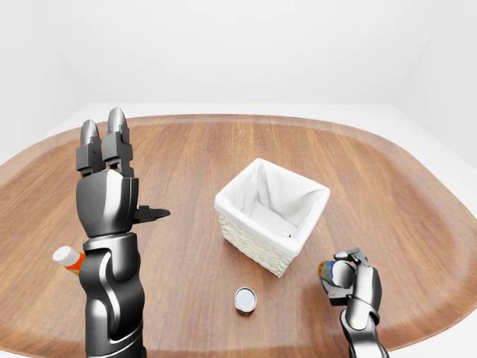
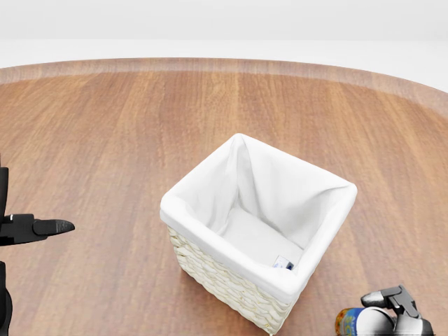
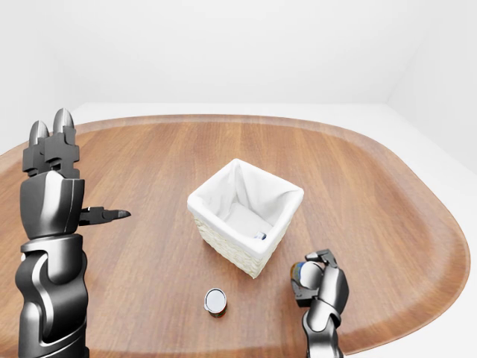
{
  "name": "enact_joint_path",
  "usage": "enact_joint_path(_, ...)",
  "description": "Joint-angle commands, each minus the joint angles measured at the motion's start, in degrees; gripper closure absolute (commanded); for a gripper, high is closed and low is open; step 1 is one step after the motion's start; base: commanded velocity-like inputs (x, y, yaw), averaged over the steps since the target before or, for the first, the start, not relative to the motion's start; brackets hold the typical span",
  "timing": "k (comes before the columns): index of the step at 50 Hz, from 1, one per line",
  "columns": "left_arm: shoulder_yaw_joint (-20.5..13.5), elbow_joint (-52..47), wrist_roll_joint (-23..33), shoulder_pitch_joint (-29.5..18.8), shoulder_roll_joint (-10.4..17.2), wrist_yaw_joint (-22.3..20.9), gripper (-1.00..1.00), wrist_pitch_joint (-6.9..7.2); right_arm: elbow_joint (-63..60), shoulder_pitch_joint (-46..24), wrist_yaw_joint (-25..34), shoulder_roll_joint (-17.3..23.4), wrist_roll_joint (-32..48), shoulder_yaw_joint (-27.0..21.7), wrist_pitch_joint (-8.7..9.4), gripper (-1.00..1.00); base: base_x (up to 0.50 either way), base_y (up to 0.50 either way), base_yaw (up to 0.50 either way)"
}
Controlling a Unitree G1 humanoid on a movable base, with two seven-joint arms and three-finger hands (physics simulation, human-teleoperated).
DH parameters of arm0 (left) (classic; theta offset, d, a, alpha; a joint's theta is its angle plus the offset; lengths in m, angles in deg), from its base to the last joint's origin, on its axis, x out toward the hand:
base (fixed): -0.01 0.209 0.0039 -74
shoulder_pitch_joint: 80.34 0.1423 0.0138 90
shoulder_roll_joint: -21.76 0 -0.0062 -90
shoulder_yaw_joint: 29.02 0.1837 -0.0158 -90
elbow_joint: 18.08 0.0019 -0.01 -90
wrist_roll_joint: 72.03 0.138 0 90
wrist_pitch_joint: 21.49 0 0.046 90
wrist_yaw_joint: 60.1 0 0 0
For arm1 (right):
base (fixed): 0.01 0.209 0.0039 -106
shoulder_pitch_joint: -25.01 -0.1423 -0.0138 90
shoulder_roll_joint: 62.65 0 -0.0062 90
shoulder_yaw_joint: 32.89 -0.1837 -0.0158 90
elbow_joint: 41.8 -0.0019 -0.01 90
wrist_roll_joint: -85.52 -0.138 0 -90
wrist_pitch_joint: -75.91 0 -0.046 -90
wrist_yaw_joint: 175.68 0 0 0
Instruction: Pick up the alphabet soup and the cream cheese box, and put them in the basket.
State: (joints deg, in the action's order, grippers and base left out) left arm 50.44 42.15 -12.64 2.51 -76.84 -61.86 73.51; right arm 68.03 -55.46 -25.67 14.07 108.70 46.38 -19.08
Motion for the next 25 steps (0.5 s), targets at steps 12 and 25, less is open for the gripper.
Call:
enact_joint_path(12, 0.0, 0.3, -0.1, 0.0, 0.0, 0.0, -1.0, 0.0, -12.7, -1.7, 0.0, -1.4, -5.2, -3.5, -0.01, 1.0, 0.0, 0.0, 0.0)
enact_joint_path(25, 0.3, -0.3, 0.5, -0.2, 0.3, -1.1, -1.0, 0.0, -23.7, -1.3, 0.0, -3.1, -9.0, -5.9, -0.01, 1.0, 0.0, 0.0, 0.0)
